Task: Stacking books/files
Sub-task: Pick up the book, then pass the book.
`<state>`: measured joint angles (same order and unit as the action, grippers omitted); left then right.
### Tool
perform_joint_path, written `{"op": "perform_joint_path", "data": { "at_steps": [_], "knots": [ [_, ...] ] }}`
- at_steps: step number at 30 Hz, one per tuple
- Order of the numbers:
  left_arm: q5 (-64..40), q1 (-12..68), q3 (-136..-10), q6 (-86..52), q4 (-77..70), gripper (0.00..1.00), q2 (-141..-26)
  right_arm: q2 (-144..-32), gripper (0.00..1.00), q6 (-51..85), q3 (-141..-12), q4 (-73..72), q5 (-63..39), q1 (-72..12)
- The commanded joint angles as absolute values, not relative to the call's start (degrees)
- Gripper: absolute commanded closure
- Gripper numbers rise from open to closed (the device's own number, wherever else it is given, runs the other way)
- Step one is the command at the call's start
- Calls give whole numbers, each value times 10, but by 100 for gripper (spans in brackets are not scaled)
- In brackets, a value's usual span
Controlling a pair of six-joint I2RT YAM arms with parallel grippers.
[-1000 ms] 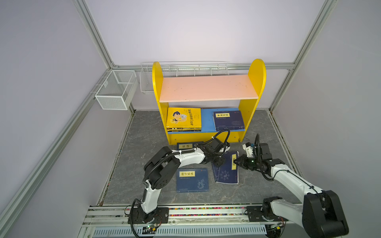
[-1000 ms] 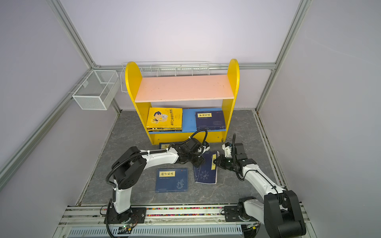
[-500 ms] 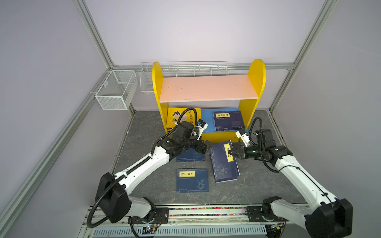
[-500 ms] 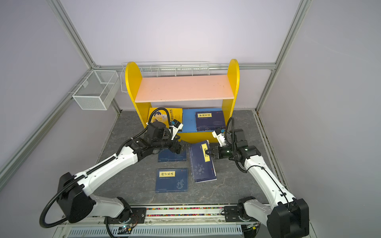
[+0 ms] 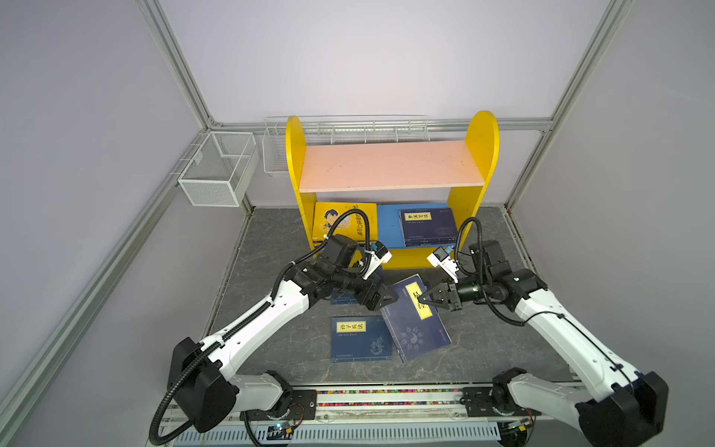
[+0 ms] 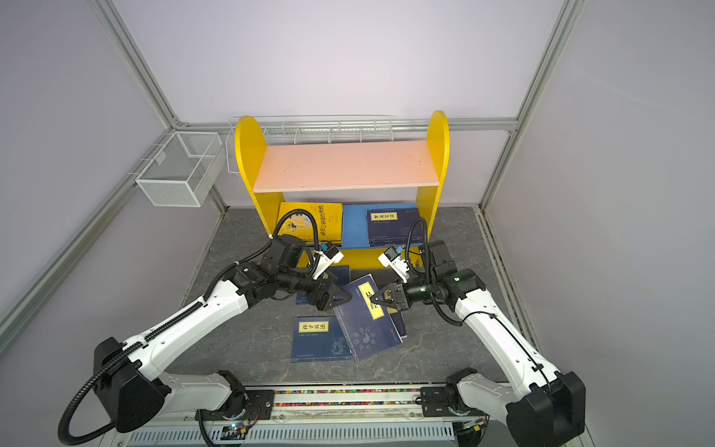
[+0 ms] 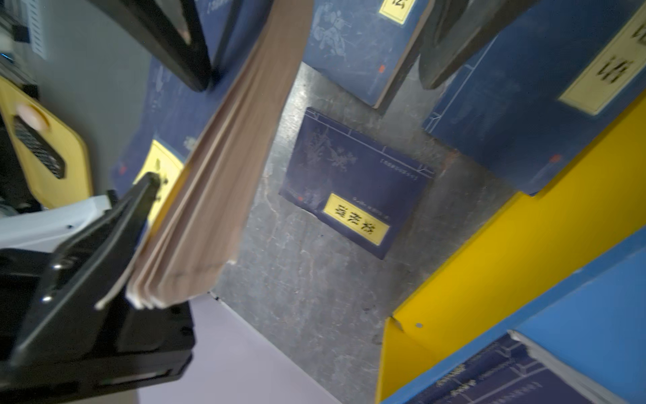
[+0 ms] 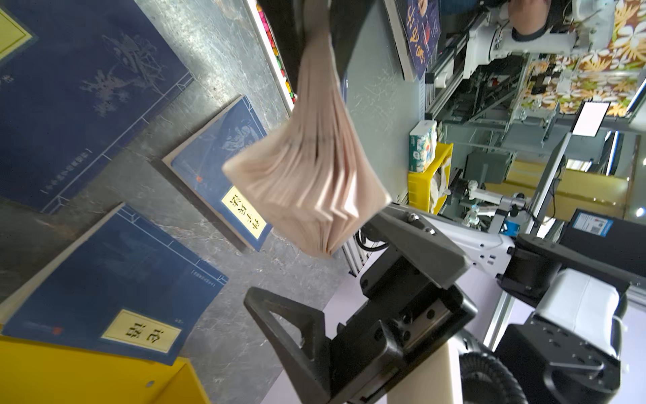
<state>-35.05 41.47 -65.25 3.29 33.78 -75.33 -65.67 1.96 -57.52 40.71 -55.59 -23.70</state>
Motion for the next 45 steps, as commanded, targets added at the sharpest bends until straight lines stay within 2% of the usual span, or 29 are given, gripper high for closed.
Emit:
{"op": "perform_joint_path", "data": {
  "at_steps": [1,6,12,14,21,23,24,25,26,27,28,30,32,36,40,45],
  "knots": [
    [-463,412,-677,65,370,11,-763,-672,94,-29,-597,440,-573,-259],
    [-548,413,-715,82,398,31,-825,-707,94,-29,-615,422,-552,-277],
    [-566,415,-760,101,438,73,-870,-752,94,-43,-649,430,-511,-280],
    [-562,415,-764,101,435,83,-869,-757,94,-44,-654,431,-508,-281],
    [-504,415,-743,44,327,100,-840,-774,94,-52,-657,445,-478,-296],
    [-461,414,-719,3,256,100,-821,-777,93,-49,-653,442,-459,-298],
    [-438,412,-708,-20,219,100,-812,-777,89,-45,-651,437,-439,-299],
    [-413,410,-698,-43,191,100,-806,-774,82,-34,-648,430,-407,-297],
    [-396,407,-691,-60,168,100,-801,-766,71,-15,-641,416,-365,-292],
    [-386,402,-686,-77,148,100,-797,-758,56,5,-631,399,-341,-282],
    [-376,398,-680,-94,129,100,-793,-749,48,23,-621,384,-334,-268],
    [-370,388,-657,-144,66,100,-781,-720,34,73,-589,339,-348,-227],
    [-364,375,-624,-202,-17,100,-765,-681,25,117,-552,292,-362,-192],
    [-332,367,-591,-280,-129,100,-752,-613,20,188,-479,192,-402,-169],
    [-302,366,-569,-334,-215,100,-753,-598,21,231,-460,142,-432,-165],
    [-315,365,-564,-370,-263,100,-761,-605,23,278,-446,56,-456,-157]
  ]
}}
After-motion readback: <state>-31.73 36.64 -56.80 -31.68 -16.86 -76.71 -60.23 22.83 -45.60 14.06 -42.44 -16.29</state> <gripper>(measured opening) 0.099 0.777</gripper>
